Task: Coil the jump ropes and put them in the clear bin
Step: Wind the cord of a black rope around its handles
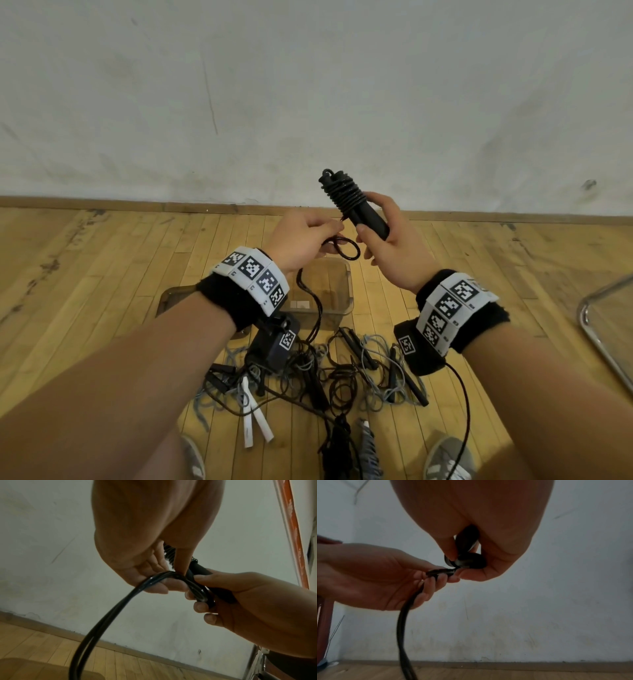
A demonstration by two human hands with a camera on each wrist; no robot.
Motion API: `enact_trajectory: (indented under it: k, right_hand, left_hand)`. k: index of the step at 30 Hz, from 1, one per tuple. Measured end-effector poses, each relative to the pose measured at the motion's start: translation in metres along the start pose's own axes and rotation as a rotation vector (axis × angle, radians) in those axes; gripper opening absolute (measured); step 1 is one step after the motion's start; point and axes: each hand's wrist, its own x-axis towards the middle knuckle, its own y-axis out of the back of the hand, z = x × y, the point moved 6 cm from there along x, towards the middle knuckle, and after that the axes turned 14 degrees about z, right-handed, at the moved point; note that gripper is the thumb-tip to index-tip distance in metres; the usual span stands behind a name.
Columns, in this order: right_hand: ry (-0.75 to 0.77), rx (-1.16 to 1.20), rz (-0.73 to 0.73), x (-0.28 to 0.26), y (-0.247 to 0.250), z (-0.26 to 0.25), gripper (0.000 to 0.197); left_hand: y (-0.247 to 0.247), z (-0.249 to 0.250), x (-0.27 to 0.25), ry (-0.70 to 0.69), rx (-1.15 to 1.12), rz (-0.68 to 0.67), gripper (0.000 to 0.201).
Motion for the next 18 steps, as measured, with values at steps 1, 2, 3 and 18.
enact_trajectory:
  k: [1,2,3,18]
  right_hand:
    - [0.024,-0.047,0.007,-0.001,0.0,0.0,0.048]
    - [0.038,-0.08,0.012,-0.001,-0.001,0.0,0.049]
    - [0.044,-0.095,0.016,-0.002,-0.001,0.0,0.048]
    - [-0.054,-0.102,0.051,0.002,0.0,0.005,0.041]
  left_hand:
    - [0.0,-0.001,0.0,0.011,0.024,-0.021,0.012]
    - [0.0,-0.002,0.0,0.019,0.047,-0.033,0.01]
    - [0.001,-0.003,0.001,0.024,0.075,-0.041,0.009]
    - [0.002,-0.001,0.0,-0.034,0.077,-0.129,0.048]
